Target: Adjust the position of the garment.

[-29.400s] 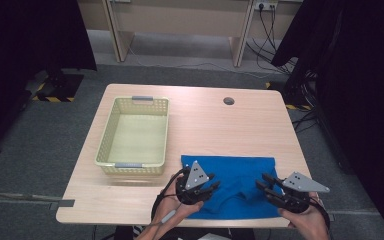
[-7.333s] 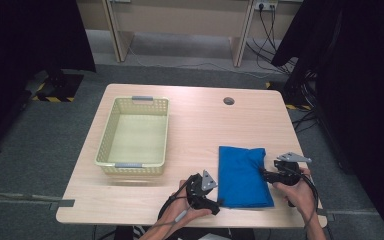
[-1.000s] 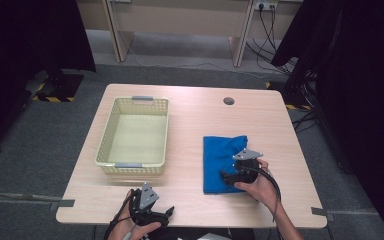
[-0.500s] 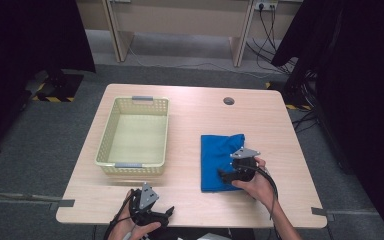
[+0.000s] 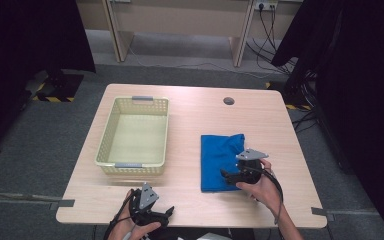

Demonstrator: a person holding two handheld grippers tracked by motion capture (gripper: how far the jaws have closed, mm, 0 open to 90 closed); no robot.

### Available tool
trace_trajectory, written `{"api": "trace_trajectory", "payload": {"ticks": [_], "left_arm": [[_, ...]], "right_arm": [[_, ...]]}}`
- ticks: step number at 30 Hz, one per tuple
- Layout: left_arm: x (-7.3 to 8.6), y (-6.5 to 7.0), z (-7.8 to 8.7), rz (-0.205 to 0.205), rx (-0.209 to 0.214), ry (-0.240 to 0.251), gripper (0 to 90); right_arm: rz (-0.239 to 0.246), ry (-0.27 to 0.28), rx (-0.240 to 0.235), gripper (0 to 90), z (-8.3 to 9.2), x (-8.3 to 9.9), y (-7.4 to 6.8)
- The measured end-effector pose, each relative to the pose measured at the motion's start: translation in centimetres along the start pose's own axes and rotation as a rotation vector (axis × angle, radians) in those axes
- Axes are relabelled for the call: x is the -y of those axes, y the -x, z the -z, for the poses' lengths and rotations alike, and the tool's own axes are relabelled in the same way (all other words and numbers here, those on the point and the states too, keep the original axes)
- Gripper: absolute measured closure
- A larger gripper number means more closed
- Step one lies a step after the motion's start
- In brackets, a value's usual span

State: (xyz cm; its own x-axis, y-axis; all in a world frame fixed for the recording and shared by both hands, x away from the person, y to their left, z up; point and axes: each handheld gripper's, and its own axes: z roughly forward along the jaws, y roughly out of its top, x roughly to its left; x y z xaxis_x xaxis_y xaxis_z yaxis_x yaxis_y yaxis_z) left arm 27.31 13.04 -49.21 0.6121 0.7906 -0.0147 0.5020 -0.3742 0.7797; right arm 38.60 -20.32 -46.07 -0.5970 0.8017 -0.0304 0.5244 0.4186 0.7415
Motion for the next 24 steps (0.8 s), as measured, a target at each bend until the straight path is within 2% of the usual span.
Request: {"api": "trace_trajectory", "payload": {"ticks": [13, 24], "left_arm": [[0.0, 0.0, 0.0, -0.001, 0.001, 0.001, 1.6], [0.0, 0.0, 0.0, -0.001, 0.001, 0.001, 1.6]], "right_arm": [[-0.006, 0.028, 0.0, 9.7, 1.7, 1.0, -0.1], [-0.008, 0.02, -0.004, 9.7, 2.4, 2.4, -0.2]]}}
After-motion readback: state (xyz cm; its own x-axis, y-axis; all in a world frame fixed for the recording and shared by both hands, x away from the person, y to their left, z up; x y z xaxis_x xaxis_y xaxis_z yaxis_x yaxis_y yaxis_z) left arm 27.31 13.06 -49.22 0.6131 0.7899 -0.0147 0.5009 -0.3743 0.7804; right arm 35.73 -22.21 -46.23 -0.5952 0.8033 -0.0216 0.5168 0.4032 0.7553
